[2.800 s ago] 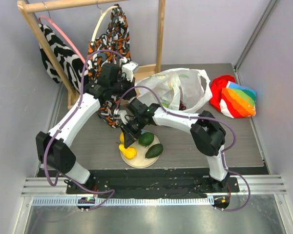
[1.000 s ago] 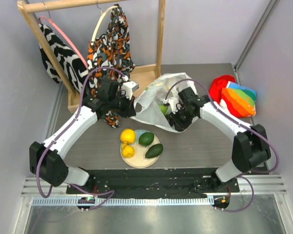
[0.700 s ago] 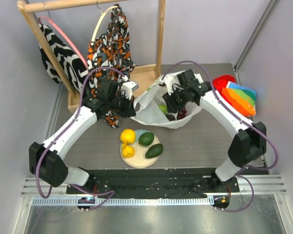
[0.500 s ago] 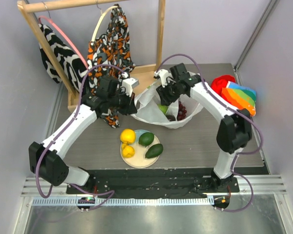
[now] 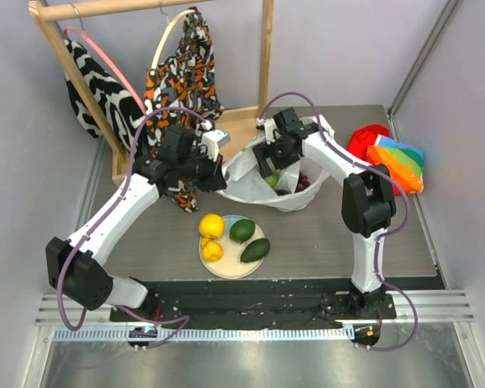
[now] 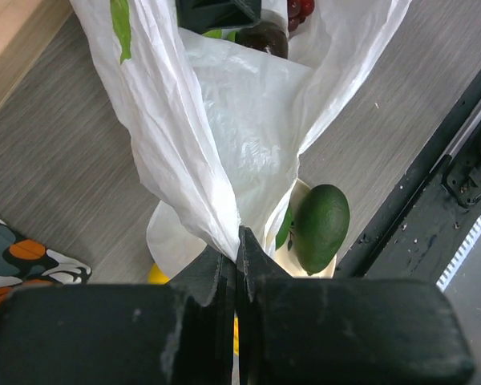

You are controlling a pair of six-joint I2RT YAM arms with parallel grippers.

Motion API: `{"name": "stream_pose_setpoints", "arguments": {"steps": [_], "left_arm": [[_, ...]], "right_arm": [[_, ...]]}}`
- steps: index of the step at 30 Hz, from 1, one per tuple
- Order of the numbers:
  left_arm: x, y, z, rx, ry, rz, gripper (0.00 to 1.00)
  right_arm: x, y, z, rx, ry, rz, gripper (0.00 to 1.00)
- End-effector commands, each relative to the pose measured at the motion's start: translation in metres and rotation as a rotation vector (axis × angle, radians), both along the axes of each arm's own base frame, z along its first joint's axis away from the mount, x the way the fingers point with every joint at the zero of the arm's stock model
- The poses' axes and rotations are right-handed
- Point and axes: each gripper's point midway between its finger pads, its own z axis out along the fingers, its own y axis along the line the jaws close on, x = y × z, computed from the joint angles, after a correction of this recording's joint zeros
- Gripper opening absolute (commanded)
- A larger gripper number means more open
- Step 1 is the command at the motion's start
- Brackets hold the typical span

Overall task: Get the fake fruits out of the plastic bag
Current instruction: Take out the fake fruit from the plastic bag.

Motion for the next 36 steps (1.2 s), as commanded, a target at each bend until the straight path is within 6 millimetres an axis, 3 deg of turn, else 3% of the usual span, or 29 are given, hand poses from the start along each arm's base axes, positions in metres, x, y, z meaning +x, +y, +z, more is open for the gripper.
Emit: {"name": "stream_pose_setpoints", "arguments": {"steps": [1, 6, 8, 10, 13, 16, 20, 21, 25, 27, 31, 36], "left_arm": [[-0.009, 0.001, 0.013, -0.027, -0.028, -0.028, 0.00], [-0.009, 0.001, 0.013, -0.031, -0.026, -0.027, 0.00], [-0.008, 0.001, 0.013, -0.030, -0.032, -0.025, 0.00], [-0.006, 0.001, 0.012, -0.027, -0.035, -0.020, 0.00], [-0.004, 0.000, 0.012, -0.028, -0.041, -0.018, 0.00], [0.004, -0.002, 0.014, -0.036, -0.044, 0.000, 0.00], [0.018, -0.006, 0.019, -0.049, -0.045, 0.037, 0.00], [0.021, -0.008, 0.022, -0.061, -0.048, 0.044, 0.00], [0.033, -0.013, 0.024, -0.075, -0.043, 0.067, 0.00], [0.039, -0.013, 0.031, -0.082, -0.060, 0.076, 0.00], [0.050, -0.012, 0.038, -0.072, -0.097, 0.085, 0.00], [0.059, -0.005, 0.035, -0.021, -0.133, 0.091, 0.00]], "right_arm": [[0.014, 0.011, 0.001, 0.043, -0.004, -0.034, 0.87], [0.014, 0.004, -0.015, -0.002, 0.015, -0.051, 0.85], [0.014, 0.005, -0.015, 0.001, 0.015, -0.032, 0.79], [0.013, 0.007, -0.012, 0.006, 0.008, -0.012, 0.66], [0.011, 0.009, 0.008, 0.033, -0.020, 0.019, 0.51], [0.003, 0.011, 0.048, 0.069, -0.079, 0.058, 0.42], [-0.023, 0.004, 0.099, 0.093, -0.111, 0.117, 0.37], [-0.029, 0.001, 0.119, 0.103, -0.156, 0.130, 0.37], [-0.059, -0.010, 0.153, 0.150, -0.224, 0.150, 0.37], [-0.073, -0.013, 0.164, 0.174, -0.248, 0.173, 0.38], [-0.120, -0.011, 0.183, 0.267, -0.292, 0.295, 0.39], [-0.170, 0.020, 0.187, 0.420, -0.268, 0.511, 0.40]]}}
